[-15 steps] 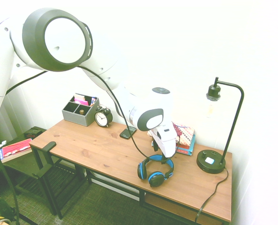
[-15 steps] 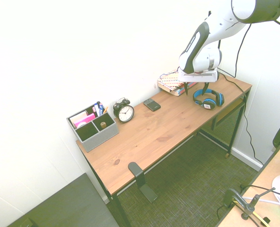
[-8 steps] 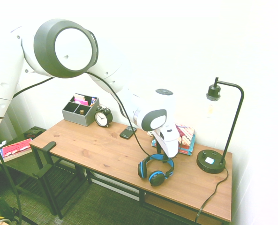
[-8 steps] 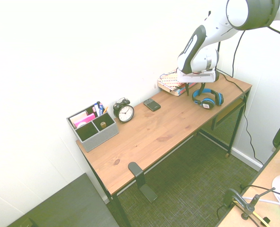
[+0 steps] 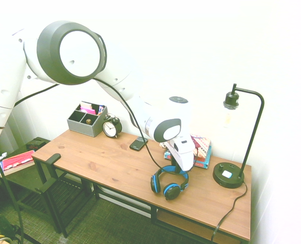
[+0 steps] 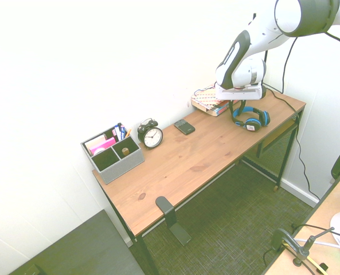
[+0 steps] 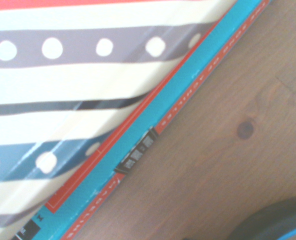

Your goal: Hang the headphone

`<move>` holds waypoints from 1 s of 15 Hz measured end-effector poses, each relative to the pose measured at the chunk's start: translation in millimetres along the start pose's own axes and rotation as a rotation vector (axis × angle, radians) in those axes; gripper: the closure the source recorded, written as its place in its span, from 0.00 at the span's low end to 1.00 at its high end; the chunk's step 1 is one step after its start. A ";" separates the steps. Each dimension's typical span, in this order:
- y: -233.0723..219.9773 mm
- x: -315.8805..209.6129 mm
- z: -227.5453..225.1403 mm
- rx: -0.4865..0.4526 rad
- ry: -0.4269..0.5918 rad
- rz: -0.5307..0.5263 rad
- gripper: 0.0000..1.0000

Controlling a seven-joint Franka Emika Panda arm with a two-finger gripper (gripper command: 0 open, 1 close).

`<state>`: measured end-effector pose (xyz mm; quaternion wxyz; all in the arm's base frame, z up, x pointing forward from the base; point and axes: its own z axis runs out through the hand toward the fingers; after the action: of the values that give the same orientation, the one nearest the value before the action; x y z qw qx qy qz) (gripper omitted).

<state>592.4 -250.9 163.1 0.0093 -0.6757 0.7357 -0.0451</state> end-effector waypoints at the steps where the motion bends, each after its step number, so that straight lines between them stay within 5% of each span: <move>1: 1.8 2.1 -0.1 -0.002 0.002 0.000 1.00; 6: 29.4 17.1 -13.0 -0.002 0.009 0.007 1.00; 9: 52.2 14.8 -62.5 0.043 -0.023 -0.014 1.00; 12: 65.0 -22.9 -124.6 0.086 -0.068 -0.119 1.00; 15: 84.2 -123.1 -167.4 0.088 -0.074 -0.339 1.00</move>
<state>506.9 -112.5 317.3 0.0582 -0.7902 0.6077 -0.0530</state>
